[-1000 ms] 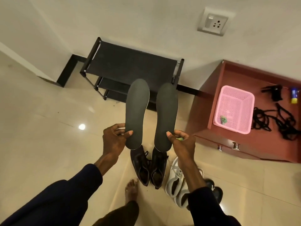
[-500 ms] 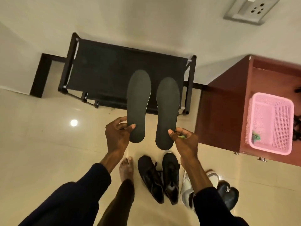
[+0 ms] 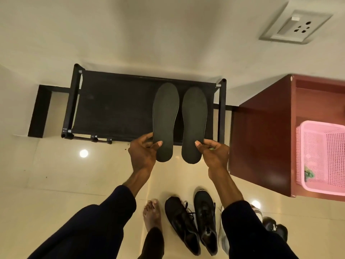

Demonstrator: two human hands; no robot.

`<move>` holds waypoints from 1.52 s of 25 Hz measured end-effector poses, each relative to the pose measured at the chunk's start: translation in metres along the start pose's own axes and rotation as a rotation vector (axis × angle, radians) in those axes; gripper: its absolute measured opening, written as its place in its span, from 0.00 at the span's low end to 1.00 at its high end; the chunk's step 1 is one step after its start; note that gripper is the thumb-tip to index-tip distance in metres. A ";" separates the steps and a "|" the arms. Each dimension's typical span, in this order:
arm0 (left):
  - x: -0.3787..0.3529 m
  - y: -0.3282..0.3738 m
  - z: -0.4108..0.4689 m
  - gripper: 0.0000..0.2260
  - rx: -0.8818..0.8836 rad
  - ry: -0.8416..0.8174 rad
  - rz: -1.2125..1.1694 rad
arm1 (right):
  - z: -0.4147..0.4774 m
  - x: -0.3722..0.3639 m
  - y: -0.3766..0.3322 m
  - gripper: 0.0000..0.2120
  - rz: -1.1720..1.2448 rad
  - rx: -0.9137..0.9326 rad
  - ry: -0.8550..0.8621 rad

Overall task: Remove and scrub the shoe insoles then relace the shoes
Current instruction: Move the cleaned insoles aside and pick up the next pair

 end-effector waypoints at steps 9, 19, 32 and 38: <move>-0.008 -0.010 0.014 0.24 0.029 -0.007 -0.010 | 0.011 0.000 0.003 0.15 -0.121 0.132 0.107; 0.016 -0.013 -0.022 0.29 0.060 0.019 0.000 | -0.015 0.023 0.017 0.14 -0.360 0.353 0.147; -0.001 0.011 -0.123 0.09 0.029 -0.177 0.053 | -0.062 0.089 0.039 0.22 -0.432 0.313 -0.346; -0.045 0.004 -0.234 0.13 0.188 -0.201 -0.024 | -0.086 0.201 0.101 0.14 -0.315 0.340 -0.244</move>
Point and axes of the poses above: each hand's wrist, its own z-axis towards the middle knuckle, its own x-axis out of the back of the hand, y = z × x, the point moved 1 cm from there along z, towards the middle knuckle, and after that the axes turned 6 degrees about -x, right-handed, at the moved point
